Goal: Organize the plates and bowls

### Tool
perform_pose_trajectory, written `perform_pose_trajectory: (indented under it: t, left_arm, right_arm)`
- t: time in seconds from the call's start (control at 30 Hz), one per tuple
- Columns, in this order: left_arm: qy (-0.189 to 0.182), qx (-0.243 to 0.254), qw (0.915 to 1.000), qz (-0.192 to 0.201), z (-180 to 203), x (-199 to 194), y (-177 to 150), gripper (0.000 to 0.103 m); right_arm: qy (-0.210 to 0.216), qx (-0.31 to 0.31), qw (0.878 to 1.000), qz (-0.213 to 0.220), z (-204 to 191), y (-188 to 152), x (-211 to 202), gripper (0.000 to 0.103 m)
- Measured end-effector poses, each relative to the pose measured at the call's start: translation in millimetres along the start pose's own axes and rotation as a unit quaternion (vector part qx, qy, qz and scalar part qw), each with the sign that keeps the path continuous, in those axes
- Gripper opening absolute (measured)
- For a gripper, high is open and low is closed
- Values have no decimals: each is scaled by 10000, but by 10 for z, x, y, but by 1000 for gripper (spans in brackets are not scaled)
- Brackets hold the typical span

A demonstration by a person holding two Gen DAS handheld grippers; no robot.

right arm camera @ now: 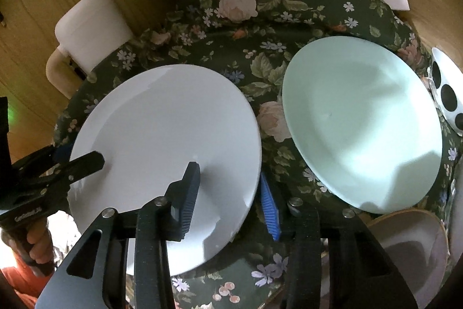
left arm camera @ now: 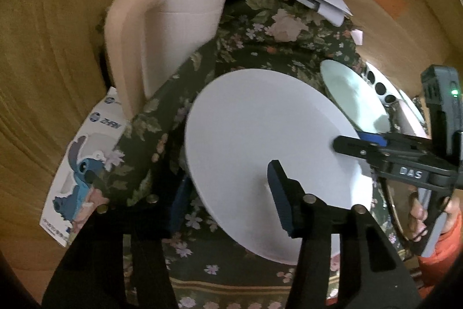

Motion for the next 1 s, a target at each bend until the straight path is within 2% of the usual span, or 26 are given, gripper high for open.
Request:
perform_pose_trajectory:
  t: [0.17, 0.37, 0.5, 0.77, 1.0]
  left_arm:
    - [12, 20, 10000, -59, 18, 47, -26, 49]
    - [126, 82, 9999, -34, 40, 49, -24, 49]
    - [165, 118, 9998, -29, 43, 28, -14, 49]
    - [143, 180, 9996, 171, 132, -60, 80, 49]
    - [106, 359, 9985, 393, 318, -132, 161, 49]
  right_arm:
    - [-61, -60, 10000, 13, -7, 12, 18, 37]
    - [-22, 33, 10000, 32, 16, 12, 11, 31]
    - [-16, 23, 9999, 103, -2, 3, -23, 30]
    - [26, 104, 9993, 360, 79, 26, -245, 30]
    - [-119, 133, 9977, 659, 194, 23, -515, 30]
Point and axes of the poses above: each gripper's, at about its wrist camera, not at the fingertips, and x roughly the way its jaws point, z to its right, y to its top, the point moved 7 cm from there along x, roughly the way its jaws point, and after that the axes turned 6 degrees about z, right-handed, at the moved point
